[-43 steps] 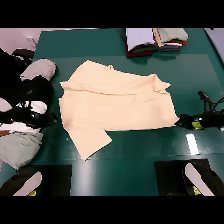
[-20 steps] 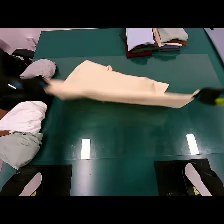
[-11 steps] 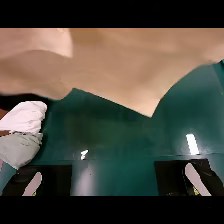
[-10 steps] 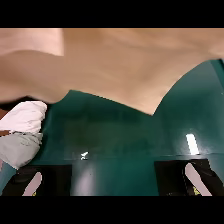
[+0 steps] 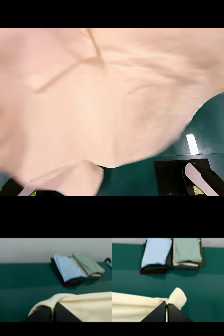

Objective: Fold the shirts.

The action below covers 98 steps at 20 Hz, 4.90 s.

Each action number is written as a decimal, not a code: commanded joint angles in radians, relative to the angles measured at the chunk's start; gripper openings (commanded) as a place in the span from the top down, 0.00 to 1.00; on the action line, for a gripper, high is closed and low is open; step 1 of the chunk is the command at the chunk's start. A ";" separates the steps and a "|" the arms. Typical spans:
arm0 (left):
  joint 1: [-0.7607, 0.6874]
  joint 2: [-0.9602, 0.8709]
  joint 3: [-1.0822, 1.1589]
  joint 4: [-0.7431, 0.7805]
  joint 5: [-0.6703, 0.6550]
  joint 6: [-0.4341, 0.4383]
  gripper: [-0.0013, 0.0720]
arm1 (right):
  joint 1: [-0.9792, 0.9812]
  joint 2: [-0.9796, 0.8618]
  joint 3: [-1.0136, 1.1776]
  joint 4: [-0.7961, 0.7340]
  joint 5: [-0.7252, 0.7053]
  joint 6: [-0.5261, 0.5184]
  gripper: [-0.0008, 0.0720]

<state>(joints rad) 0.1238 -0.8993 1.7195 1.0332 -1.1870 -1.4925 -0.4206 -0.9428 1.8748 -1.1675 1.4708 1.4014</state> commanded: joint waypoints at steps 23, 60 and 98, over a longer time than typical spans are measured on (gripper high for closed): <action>-0.112 -0.740 -0.287 0.127 -0.101 0.123 0.95 | 0.232 -0.541 -0.454 -0.187 -0.148 0.003 0.97; -0.140 0.033 -1.060 0.270 -0.169 -0.018 0.32 | 0.066 -0.043 -1.388 -0.139 -0.058 -0.101 0.97; -0.140 0.223 -0.974 0.050 -0.181 0.020 0.95 | 0.087 0.133 -1.048 -0.134 0.064 -0.058 0.97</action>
<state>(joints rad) -0.0170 -0.6052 0.6659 1.0649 -1.4433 -1.5017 -0.3328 -0.7612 0.7944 -1.3087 1.5661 1.3384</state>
